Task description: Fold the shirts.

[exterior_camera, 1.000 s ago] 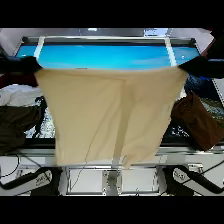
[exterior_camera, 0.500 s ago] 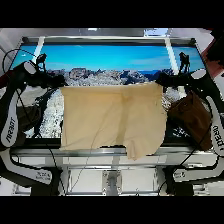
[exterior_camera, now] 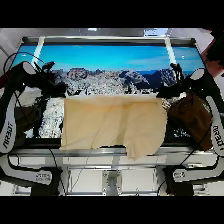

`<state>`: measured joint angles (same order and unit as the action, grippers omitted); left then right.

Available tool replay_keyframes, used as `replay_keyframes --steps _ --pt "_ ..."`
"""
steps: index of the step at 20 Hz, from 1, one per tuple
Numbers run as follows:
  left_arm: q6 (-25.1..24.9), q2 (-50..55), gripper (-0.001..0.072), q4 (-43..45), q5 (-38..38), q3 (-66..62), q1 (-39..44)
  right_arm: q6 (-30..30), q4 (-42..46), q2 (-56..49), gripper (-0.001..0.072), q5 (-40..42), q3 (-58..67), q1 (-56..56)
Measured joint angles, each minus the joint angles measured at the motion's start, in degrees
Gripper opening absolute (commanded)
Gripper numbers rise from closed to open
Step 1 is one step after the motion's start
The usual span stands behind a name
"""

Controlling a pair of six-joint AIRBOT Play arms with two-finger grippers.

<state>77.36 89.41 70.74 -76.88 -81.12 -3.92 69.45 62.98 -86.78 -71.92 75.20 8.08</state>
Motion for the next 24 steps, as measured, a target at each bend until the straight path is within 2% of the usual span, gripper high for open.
replay_keyframes --steps 3,7,14,15,16,17,18,19,20,24 --pt "-0.46 -0.15 0.001 -0.11 -0.13 5.73 0.0 -0.28 1.53 0.0 0.0032 -0.24 -4.79 -1.14" --pt "-0.7 -0.2 0.001 -0.15 1.84 12.39 0.0 0.13 4.85 0.0 0.0032 3.91 -10.97 -1.9" --pt "-0.7 -0.2 0.0011 -0.11 5.31 16.17 0.0 7.21 14.03 0.0 0.0034 10.45 -14.08 -1.22" --pt "-0.7 -0.2 0.0011 -0.11 5.51 16.31 0.02 7.61 14.25 0.0 0.004 11.17 -14.16 -1.18" --pt "-0.7 -0.2 0.0015 -0.11 5.81 16.39 0.0 7.82 14.1 0.0 0.0122 11.78 -14.21 -1.14" --pt "-0.7 -0.2 0.0098 -0.11 6.27 16.48 0.0 7.98 13.79 0.0 0.0241 12.07 -14.27 -1.09" --pt "-0.76 -0.2 0.0324 -0.09 6.23 16.52 0.02 7.93 13.29 0.0 0.0294 12.35 -14.32 -1.07" --pt "-0.76 -0.2 0.0507 -0.13 5.79 16.52 0.0 7.63 12.5 0.0 0.0294 12.17 -14.32 -1.05" --pt "-0.72 -0.2 0.0536 -0.26 4.98 16.52 0.0 7.26 12.07 0.04 0.0294 11.43 -14.32 -1.01" --pt "-1.31 -1.55 0.0536 -0.72 -1.42 16.55 0.0 6.49 13.99 2.4 0.0294 5.01 -13.2 -0.94"
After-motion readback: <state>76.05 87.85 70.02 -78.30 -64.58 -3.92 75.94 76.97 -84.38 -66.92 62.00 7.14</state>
